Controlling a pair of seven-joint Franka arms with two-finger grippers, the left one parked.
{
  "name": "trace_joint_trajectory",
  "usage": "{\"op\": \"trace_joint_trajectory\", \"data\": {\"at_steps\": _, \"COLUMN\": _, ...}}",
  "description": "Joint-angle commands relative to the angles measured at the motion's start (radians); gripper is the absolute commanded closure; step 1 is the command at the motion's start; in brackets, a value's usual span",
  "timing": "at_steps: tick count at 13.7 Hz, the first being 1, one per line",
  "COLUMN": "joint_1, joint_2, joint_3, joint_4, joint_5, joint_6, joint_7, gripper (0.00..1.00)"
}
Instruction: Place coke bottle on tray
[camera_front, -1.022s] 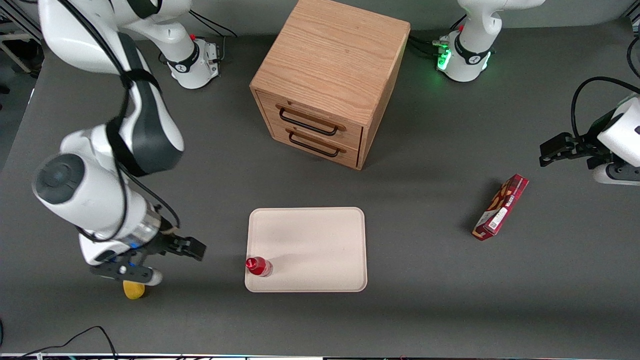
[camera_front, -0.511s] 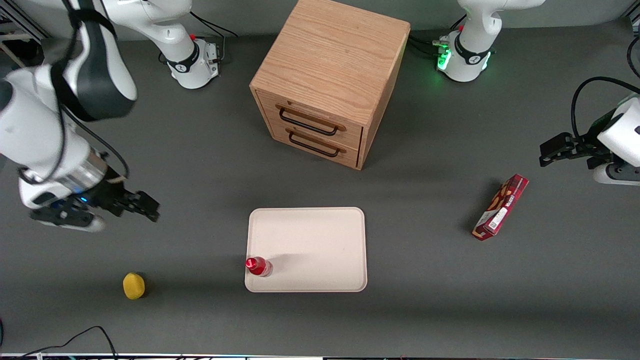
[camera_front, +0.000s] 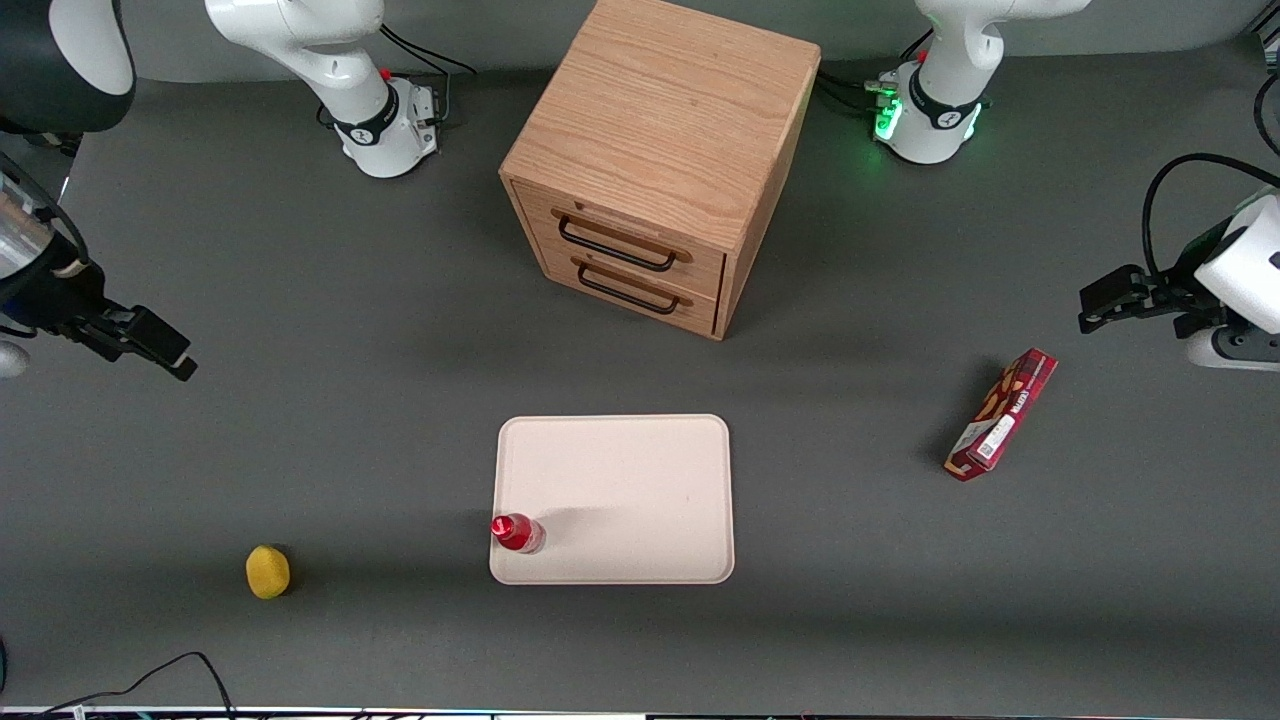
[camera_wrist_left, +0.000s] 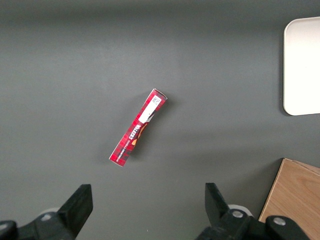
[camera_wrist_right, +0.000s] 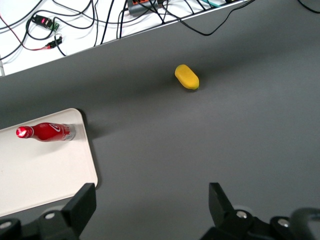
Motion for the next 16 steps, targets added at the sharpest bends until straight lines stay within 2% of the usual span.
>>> {"op": "trace_joint_trajectory", "data": {"at_steps": 1, "joint_1": -0.040, "joint_2": 0.028, "joint_3": 0.005, "joint_4": 0.065, "joint_5": 0.065, "joint_6": -0.058, "joint_7": -0.126, "gripper": 0.00}}
{"op": "trace_joint_trajectory", "data": {"at_steps": 3, "joint_1": -0.046, "joint_2": 0.030, "joint_3": 0.003, "joint_4": 0.067, "joint_5": 0.068, "joint_6": -0.059, "joint_7": -0.204, "gripper": 0.00}}
{"op": "trace_joint_trajectory", "data": {"at_steps": 16, "joint_1": -0.035, "joint_2": 0.050, "joint_3": 0.011, "joint_4": 0.103, "joint_5": 0.034, "joint_6": -0.102, "joint_7": -0.202, "gripper": 0.00}}
